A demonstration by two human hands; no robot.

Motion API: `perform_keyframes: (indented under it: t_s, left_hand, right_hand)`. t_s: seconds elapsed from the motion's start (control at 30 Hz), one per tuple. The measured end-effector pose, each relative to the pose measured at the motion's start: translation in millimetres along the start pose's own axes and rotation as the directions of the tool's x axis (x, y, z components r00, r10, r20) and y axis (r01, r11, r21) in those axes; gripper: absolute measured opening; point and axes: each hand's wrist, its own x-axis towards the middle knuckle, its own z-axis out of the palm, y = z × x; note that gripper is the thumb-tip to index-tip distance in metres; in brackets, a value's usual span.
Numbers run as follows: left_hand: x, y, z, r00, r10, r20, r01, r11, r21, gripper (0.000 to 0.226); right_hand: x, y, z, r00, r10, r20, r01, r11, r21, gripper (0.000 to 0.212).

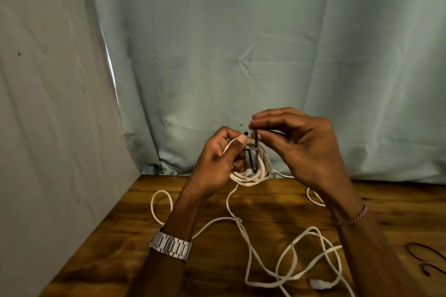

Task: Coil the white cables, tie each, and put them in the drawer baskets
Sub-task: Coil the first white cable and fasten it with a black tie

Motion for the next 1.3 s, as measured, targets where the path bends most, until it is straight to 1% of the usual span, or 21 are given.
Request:
perform_keyframes:
  t_s: [0.1, 0.2, 0.33, 0.37, 0.47, 0.57, 0.63, 0.97, 1.1, 1.3]
  left_hand:
    - [-0.3, 2.1, -0.4, 1.000, 0.006, -0.006, -0.006, 0.999, -0.036, 0.023]
    - [0.2, 2.5, -0.5, 1.000, 0.001, -0.001, -0.001, 0.998, -0.058, 0.017]
    - [0.3, 3.8, -0.1, 1.000, 0.001, 0.008, -0.001, 0.996, -0.086, 0.016]
    - [0.2, 4.3, -0.4, 1.000, -0.001, 0.005, 0.001, 0.996, -0.086, 0.017]
    - [-0.8, 6.5, -0.4, 1.000, -0.010, 0.000, 0.010, 0.996, -0.093, 0.018]
    - [-1.2, 9.3, 0.1, 1.000, -0.021, -0.011, 0.020, 0.995, -0.099, 0.018]
    - [-2.1, 11.6, 1.1, 1.000, -0.021, -0.014, 0.019, 0.995, -0.102, 0.018]
    - [-3.0, 15.4, 0.2, 1.000, -0.012, 0.012, 0.013, 0.999, -0.050, 0.016]
    - [-3.0, 15.1, 2.9, 1.000, 0.005, 0.009, -0.006, 0.999, 0.031, 0.015]
    - [-4.5, 14.0, 7.6, 0.999, 0.026, 0.026, -0.028, 0.994, 0.107, 0.011]
  right_hand:
    - [-1.4, 4.2, 0.4, 0.999, -0.023, -0.025, 0.021, 0.998, -0.059, 0.016]
    - [-2.4, 6.3, 2.8, 0.996, -0.072, -0.060, 0.067, 0.995, -0.079, 0.013]
    - [-2.2, 8.7, 5.5, 0.993, -0.050, -0.109, 0.051, 0.999, 0.002, 0.015]
    - [-2.2, 9.6, 5.8, 0.991, -0.057, -0.122, 0.057, 0.998, -0.002, 0.014]
    - [-4.3, 10.7, 6.1, 0.987, -0.089, -0.137, 0.080, 0.994, -0.072, 0.013]
    - [-6.2, 9.9, 6.0, 0.978, -0.151, -0.141, 0.126, 0.977, -0.171, 0.014]
    - [-6.4, 11.1, 6.0, 0.975, -0.170, -0.140, 0.140, 0.969, -0.204, 0.014]
    - [-5.5, 12.8, 2.1, 0.976, -0.204, -0.069, 0.184, 0.956, -0.228, 0.015]
    - [-3.8, 6.8, -5.2, 0.984, -0.177, 0.015, 0.173, 0.935, -0.308, 0.019]
    - [-2.5, -3.7, -16.9, 0.981, -0.160, 0.109, 0.191, 0.891, -0.411, 0.016]
